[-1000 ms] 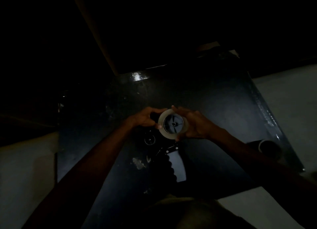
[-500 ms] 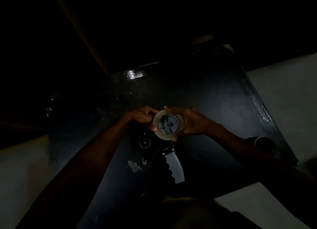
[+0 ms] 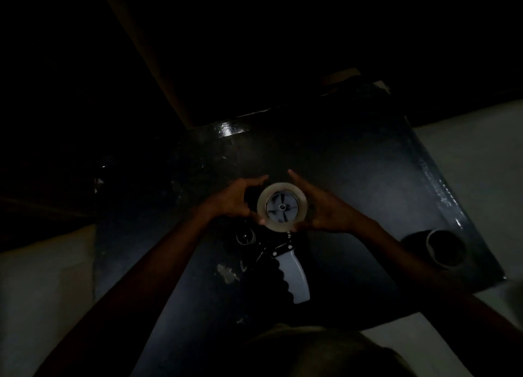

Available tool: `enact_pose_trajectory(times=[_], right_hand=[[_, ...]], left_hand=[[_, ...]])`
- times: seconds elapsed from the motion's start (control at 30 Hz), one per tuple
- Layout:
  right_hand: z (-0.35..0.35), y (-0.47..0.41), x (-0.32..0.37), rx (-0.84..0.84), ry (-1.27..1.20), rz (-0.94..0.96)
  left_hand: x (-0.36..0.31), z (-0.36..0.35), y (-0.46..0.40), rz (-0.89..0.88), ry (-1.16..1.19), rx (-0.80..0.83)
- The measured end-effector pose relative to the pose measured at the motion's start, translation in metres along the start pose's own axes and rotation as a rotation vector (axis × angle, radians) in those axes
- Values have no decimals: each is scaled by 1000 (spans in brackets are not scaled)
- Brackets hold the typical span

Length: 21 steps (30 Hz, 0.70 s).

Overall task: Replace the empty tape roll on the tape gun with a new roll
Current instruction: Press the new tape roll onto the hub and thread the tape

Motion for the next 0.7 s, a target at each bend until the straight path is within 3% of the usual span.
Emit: enact_pose_trajectory(times=[0.1, 0.2, 0.3, 0.37, 0.53, 0.7], right_hand=[[6, 6, 1, -157, 85, 1], [6, 8, 6, -195, 227, -12], [3, 9, 9, -222, 208, -68], [3, 9, 18, -199, 288, -6], [-3, 4, 20, -208, 329, -5], [-9, -4, 21, -151, 404, 6]], left_hand=[[-12, -4, 8, -149, -162, -93], [-6, -14, 2, -244, -210, -129], [19, -23, -16, -219, -268, -158], [42, -30, -31, -202, -309, -142], [15, -25, -26, -215, -286, -153], [34, -37, -27, -198, -286, -194]])
Point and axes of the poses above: each hand's wrist, its own y-axis away from the middle knuckle, its own z-axis out of the back of the hand, x = y × z, the point moved 3 cm from there along -y, towards the middle knuckle, and after that the axes turned 11 degrees about -x, right-handed, at the moved point
